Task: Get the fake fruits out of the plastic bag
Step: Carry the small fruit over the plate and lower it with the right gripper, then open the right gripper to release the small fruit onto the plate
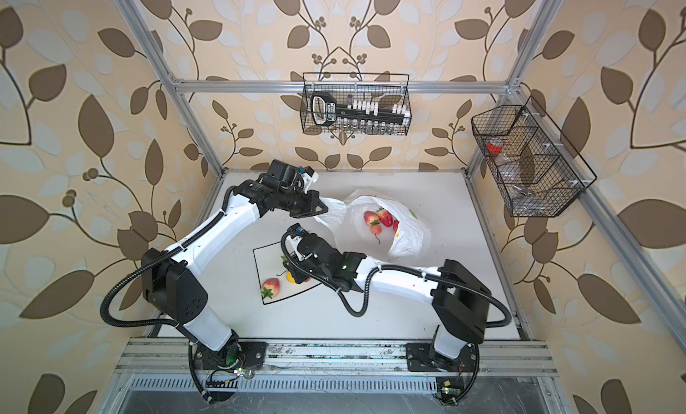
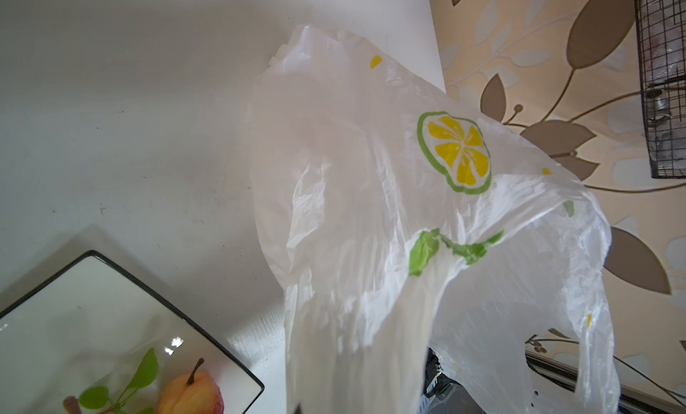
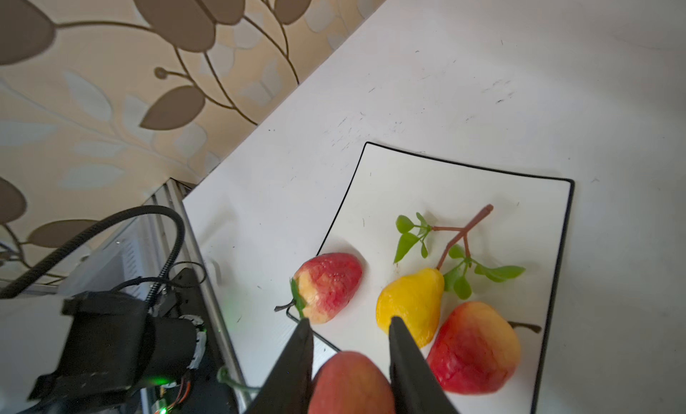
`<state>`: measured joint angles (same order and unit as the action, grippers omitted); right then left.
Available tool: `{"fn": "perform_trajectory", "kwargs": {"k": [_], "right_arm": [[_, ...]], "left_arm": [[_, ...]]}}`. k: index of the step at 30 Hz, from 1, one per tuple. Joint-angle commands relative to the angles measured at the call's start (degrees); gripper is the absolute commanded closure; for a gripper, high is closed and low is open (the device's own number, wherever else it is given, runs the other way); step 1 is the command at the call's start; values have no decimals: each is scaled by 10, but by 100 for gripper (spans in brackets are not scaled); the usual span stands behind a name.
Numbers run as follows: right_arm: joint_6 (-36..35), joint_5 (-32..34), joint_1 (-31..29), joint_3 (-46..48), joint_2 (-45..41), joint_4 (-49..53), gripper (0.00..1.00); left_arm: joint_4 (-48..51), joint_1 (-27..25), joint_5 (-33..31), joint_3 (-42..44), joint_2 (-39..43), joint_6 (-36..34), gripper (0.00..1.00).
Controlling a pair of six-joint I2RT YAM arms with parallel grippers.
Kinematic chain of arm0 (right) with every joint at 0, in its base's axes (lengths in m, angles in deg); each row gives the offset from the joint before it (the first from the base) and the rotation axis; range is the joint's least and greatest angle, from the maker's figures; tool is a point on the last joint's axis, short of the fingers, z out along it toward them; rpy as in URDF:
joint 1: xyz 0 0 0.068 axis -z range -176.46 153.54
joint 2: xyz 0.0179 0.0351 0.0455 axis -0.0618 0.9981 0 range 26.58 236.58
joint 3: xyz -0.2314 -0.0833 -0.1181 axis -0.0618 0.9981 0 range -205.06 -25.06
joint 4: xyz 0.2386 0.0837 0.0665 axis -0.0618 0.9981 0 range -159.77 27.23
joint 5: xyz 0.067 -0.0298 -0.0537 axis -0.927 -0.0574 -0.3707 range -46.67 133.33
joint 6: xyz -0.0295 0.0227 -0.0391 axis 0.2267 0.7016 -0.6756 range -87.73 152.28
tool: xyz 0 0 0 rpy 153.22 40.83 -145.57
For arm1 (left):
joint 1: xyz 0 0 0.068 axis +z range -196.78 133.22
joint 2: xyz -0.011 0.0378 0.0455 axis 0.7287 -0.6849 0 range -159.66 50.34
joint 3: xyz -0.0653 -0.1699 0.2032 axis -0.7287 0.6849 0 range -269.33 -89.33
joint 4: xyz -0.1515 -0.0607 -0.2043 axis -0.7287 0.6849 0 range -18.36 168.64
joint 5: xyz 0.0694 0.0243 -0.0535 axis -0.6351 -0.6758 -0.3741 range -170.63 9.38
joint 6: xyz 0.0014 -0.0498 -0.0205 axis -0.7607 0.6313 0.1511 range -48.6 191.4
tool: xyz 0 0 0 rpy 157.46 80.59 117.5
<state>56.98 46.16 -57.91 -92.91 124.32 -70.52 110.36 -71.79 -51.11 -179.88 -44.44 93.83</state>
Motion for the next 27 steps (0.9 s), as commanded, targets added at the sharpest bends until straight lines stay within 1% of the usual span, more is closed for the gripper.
{"fn": "perform_trajectory", "kwargs": {"k": [1, 7, 12, 16, 22, 27], "right_arm": [[-43, 33, -7, -56, 57, -29, 68], [-71, 52, -11, -127, 151, -50, 67], [-84, 86, -11, -195, 230, -20, 67], [-96, 89, -11, -225, 266, -8, 67], [-112, 74, -12, -255, 311, 6, 67], [-120, 72, -13, -273, 332, 13, 61]], "left_arm": [[28, 6, -9, -36, 12, -35, 100], [70, 6, -28, -56, 14, -63, 100], [80, 6, -33, -56, 24, -74, 100], [80, 6, -31, -53, 30, -74, 100], [80, 7, -30, -46, 35, -72, 100], [73, 7, -30, -36, 40, -70, 100]]}}
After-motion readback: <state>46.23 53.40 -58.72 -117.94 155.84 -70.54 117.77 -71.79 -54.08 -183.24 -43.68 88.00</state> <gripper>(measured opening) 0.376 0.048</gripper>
